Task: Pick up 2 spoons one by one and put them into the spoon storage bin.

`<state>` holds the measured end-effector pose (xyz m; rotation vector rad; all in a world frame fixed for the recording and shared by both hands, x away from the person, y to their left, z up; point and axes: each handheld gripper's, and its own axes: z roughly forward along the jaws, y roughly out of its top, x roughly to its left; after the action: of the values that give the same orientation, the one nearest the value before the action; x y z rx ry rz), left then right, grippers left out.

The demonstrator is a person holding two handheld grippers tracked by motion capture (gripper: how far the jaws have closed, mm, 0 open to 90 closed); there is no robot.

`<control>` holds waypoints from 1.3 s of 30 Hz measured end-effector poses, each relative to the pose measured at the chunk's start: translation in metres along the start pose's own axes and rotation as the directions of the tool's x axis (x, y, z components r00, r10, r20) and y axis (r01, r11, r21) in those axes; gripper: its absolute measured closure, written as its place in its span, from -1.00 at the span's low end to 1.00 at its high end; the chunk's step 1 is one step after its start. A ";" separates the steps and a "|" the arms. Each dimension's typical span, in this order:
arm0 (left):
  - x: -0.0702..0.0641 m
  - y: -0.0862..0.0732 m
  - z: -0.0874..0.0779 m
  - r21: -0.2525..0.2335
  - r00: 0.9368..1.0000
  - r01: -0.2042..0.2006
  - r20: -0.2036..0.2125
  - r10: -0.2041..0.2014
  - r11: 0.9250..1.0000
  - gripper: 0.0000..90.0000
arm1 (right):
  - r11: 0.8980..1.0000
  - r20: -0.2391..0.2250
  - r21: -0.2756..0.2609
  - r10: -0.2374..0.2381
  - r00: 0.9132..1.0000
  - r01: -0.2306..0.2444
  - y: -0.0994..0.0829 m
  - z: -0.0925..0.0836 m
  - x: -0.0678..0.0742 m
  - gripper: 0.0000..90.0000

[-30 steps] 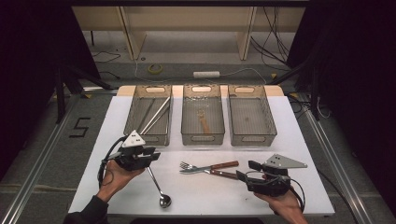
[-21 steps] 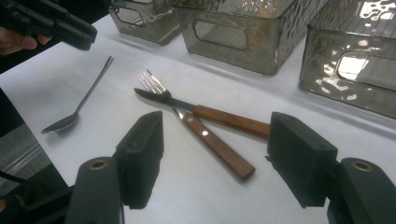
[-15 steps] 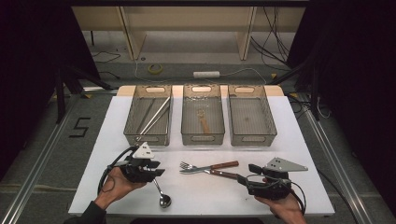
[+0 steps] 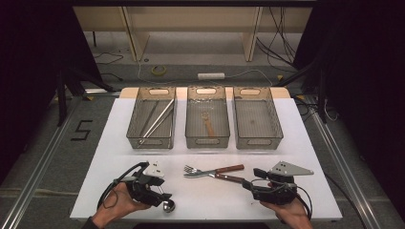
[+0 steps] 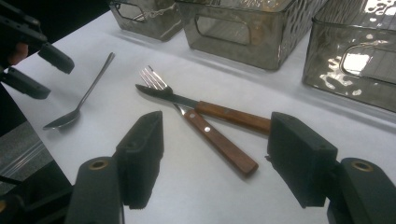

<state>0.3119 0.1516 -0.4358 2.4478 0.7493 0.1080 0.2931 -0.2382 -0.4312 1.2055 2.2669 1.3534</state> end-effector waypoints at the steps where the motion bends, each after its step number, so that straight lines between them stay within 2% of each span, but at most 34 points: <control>1: -0.001 -0.001 0.001 0.010 1.000 -0.007 0.000 0.007 1.000 -0.08 | 1.000 0.001 -0.001 0.000 1.000 0.000 0.000 0.000 0.000 -0.17; 12: -0.014 -0.012 0.003 0.050 0.999 -0.002 0.035 0.001 0.999 0.03 | 1.000 0.001 0.003 -0.004 1.000 0.004 0.000 0.001 0.000 -0.17; 19: -0.018 -0.016 0.009 0.092 0.999 -0.026 0.044 0.022 0.995 -0.07 | 1.000 -0.003 0.007 -0.002 1.000 0.002 0.000 0.002 0.001 -0.17; 26: -0.021 -0.016 0.013 0.111 0.998 -0.032 0.057 0.026 0.993 -0.15 | 1.000 -0.005 0.010 -0.001 1.000 0.001 0.000 0.002 0.001 -0.17; 31: -0.022 -0.017 0.016 0.138 0.998 -0.039 0.048 0.032 0.990 -0.17 | 1.000 -0.006 0.010 -0.002 1.000 0.002 0.000 0.002 0.000 -0.17; 36: -0.022 -0.019 0.016 0.154 0.999 -0.039 0.037 0.033 0.987 -0.08 | 1.000 -0.006 0.008 -0.001 1.000 0.001 0.000 0.002 0.000 -0.17; 39: -0.023 -0.020 0.017 0.169 0.998 -0.058 0.028 0.054 0.984 -0.03 | 1.000 -0.006 0.008 0.000 1.000 0.000 0.000 0.002 0.000 -0.17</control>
<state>0.2865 0.1440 -0.4592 2.6275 0.7058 0.0382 0.2939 -0.2366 -0.4325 1.2054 2.2781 1.3506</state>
